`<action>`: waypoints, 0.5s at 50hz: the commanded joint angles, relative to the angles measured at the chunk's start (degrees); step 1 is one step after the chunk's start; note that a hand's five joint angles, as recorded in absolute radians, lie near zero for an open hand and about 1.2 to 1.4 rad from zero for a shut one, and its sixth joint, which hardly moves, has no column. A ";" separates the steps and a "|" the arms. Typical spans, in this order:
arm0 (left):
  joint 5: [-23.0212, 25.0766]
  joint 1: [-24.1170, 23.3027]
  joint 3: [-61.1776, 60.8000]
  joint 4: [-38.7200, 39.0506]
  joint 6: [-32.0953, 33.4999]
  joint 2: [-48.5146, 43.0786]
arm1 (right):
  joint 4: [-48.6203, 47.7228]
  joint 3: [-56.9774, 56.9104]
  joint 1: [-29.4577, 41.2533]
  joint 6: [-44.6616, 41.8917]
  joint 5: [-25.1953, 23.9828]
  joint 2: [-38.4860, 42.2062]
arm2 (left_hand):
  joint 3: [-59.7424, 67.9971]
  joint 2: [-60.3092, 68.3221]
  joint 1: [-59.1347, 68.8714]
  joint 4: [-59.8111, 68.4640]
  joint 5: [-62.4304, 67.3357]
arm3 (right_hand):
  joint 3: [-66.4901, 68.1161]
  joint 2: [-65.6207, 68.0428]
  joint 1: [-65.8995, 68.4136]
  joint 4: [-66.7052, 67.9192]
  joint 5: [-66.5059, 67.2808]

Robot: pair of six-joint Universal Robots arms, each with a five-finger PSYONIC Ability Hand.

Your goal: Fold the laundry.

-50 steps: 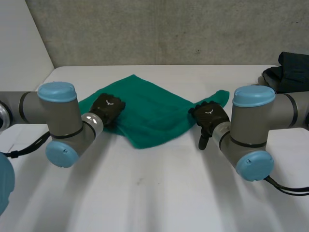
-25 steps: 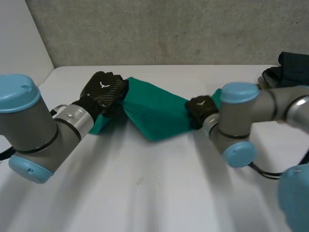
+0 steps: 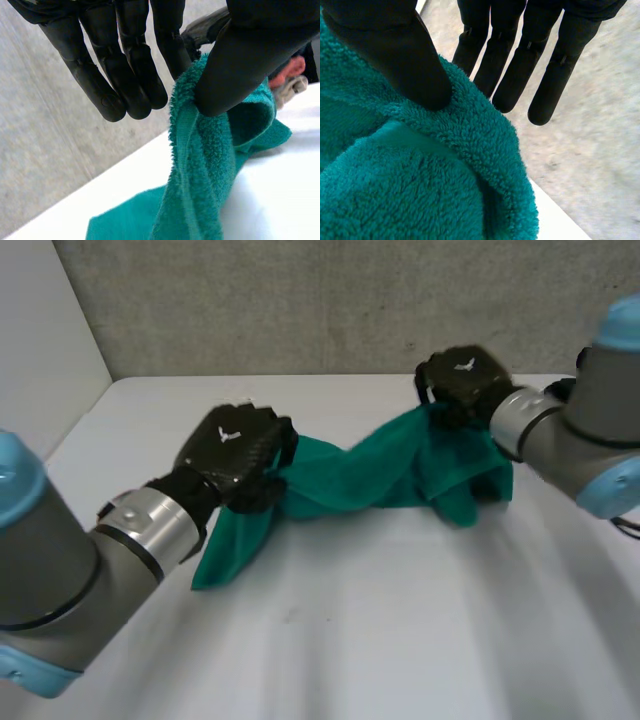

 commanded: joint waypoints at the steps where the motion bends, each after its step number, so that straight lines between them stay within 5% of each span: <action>1: -2.59 0.95 2.88 -0.46 3.21 -8.28 | -3.43 -7.39 2.59 -4.81 -1.21 13.71 | 12.03 11.54 13.84 11.39 14.02 | -7.86 -6.82 -2.01 -8.30 -5.93; 4: -3.20 1.47 3.93 -1.43 3.74 -9.94 | -3.88 -8.53 2.77 -7.01 2.19 14.24 | 12.03 11.54 13.84 11.39 14.02 | -55.61 -54.56 -49.76 -56.05 -53.67; 11: -3.20 2.70 4.91 -3.45 3.92 -9.51 | 0.15 -2.15 4.26 -2.46 14.94 3.55 | 12.03 11.54 13.84 11.39 14.02 | -57.96 -56.92 -52.12 -58.41 -56.03; 13: -3.29 2.79 5.17 -3.45 3.83 -9.34 | 1.83 0.76 4.35 -2.62 15.40 0.63 | 12.03 11.54 13.84 11.39 14.02 | -57.96 -56.92 -52.12 -58.41 -56.03; 25: -3.38 2.88 6.84 -3.81 3.92 -10.13 | 3.77 19.93 4.17 -21.95 3.98 -8.79 | 12.03 11.54 13.84 11.39 14.02 | -37.61 -36.57 -31.77 -38.06 -35.68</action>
